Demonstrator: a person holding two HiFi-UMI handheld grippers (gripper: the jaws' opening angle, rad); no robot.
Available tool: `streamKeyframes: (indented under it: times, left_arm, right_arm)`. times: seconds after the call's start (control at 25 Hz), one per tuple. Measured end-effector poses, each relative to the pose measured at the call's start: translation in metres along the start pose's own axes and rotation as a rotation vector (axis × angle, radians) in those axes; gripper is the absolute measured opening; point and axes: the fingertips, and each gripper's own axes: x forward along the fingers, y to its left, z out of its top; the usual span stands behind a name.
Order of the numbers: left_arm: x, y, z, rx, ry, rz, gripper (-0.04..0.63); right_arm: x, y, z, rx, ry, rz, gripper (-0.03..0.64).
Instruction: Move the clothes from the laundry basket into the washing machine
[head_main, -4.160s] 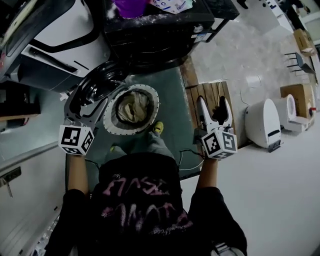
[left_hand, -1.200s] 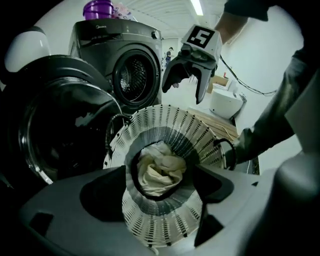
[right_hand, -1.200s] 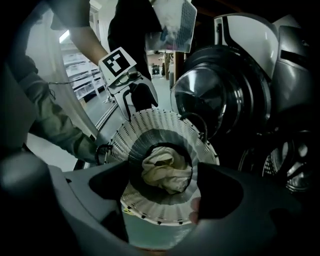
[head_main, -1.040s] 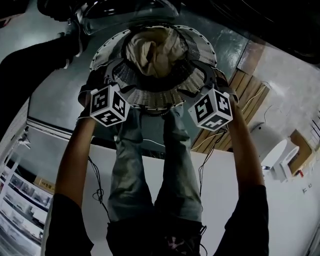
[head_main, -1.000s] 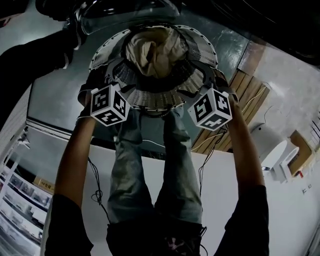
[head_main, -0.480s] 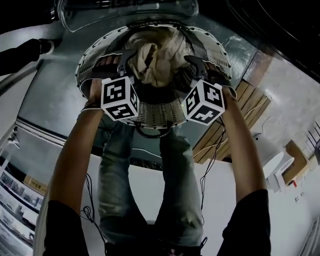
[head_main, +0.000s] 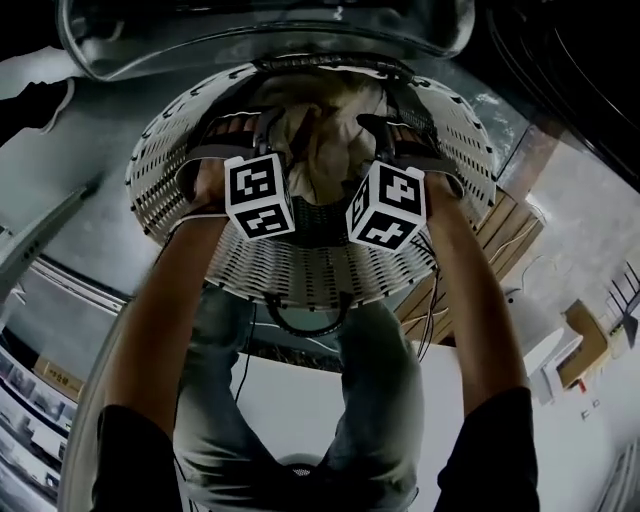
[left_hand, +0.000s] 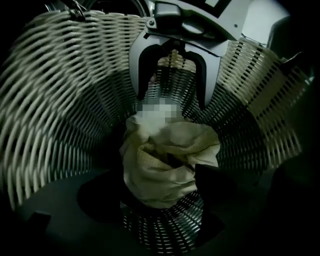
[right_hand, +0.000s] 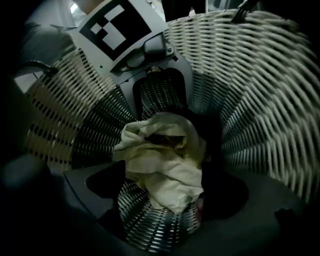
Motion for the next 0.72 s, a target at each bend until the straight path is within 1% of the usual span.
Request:
streamKeyframes:
  times: [0.08,0.24,0.4,0.52,0.56,0.64,0.72]
  left_arm:
    - [0.019,0.003,-0.005,0.004,0.031,0.002,0.453]
    - [0.049,0.014,-0.017,0.017,0.075,0.038,0.491]
    - [0.073,0.012,-0.025,0.028,0.048,0.039,0.515]
    - [0.095,0.01,-0.028,0.038,0.052,0.018,0.525]
    - [0.104,0.009,-0.029,0.032,0.057,0.005,0.525]
    - [0.119,0.007,-0.032,-0.008,0.058,-0.023,0.525]
    - [0.129,0.007,-0.033,-0.04,0.043,-0.028,0.524]
  right_arm:
    - [0.02,0.001,-0.007,-0.036,0.037,0.015,0.488]
    - [0.052,-0.001,-0.018,-0.082,0.087,0.046,0.493]
    - [0.078,-0.003,-0.027,-0.115,0.129,0.045,0.506]
    - [0.099,-0.006,-0.037,-0.148,0.174,0.044,0.506]
    - [0.106,-0.006,-0.041,-0.147,0.185,0.045,0.506]
    - [0.118,-0.005,-0.049,-0.136,0.199,0.041,0.505]
    - [0.125,-0.006,-0.056,-0.133,0.209,0.02,0.48]
